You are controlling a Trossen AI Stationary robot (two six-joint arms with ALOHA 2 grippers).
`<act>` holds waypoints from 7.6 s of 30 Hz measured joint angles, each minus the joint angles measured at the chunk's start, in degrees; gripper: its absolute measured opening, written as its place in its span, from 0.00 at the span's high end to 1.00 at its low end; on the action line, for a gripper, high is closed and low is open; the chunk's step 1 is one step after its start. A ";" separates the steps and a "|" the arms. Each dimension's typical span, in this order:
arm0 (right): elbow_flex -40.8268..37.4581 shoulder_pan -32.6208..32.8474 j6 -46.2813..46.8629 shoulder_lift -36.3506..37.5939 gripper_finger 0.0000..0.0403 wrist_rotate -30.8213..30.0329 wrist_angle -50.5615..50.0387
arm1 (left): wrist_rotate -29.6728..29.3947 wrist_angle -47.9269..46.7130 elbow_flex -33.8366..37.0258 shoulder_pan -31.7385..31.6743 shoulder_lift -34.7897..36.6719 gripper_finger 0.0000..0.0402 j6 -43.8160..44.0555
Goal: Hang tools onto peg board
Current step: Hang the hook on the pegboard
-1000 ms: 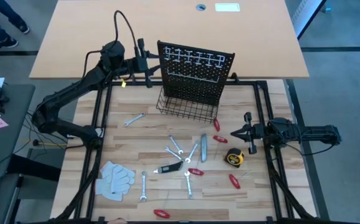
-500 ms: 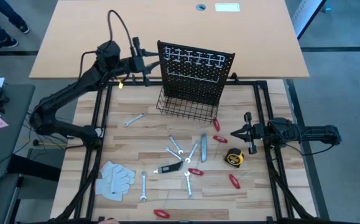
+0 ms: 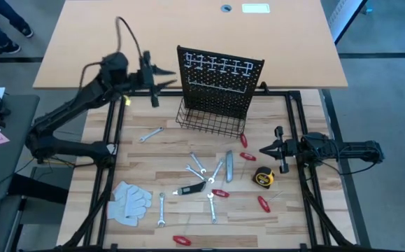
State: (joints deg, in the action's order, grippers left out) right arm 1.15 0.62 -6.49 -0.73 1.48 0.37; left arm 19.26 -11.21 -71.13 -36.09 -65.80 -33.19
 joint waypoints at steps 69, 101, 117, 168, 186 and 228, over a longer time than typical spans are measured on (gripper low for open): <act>62.23 -20.56 -38.59 -57.68 0.56 -9.14 -3.18 | -10.07 17.62 10.40 4.21 3.41 0.74 -15.69; 62.18 -12.11 -49.30 -53.15 0.52 -11.85 -10.62 | -7.36 20.15 10.36 3.80 -0.14 0.74 -20.78; 62.14 -10.86 -47.69 -61.66 0.51 -25.71 -10.35 | -7.06 25.70 10.36 4.01 -4.63 0.74 -20.77; 62.40 -8.04 -50.71 -61.27 0.66 -24.10 -5.93 | -16.69 21.17 10.36 12.38 0.61 0.74 -10.03; 62.20 -7.08 -51.18 -61.40 0.60 -23.98 -4.39 | -16.59 28.96 10.36 7.74 -0.22 0.74 -13.42; 62.20 -2.14 -52.63 -61.40 0.65 -27.00 1.76 | -7.39 38.87 10.38 6.16 -3.98 0.98 -13.32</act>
State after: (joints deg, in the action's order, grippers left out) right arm 63.35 -1.51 -59.12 -62.13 -25.52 2.13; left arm 11.87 27.66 -60.75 -29.93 -69.78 -46.51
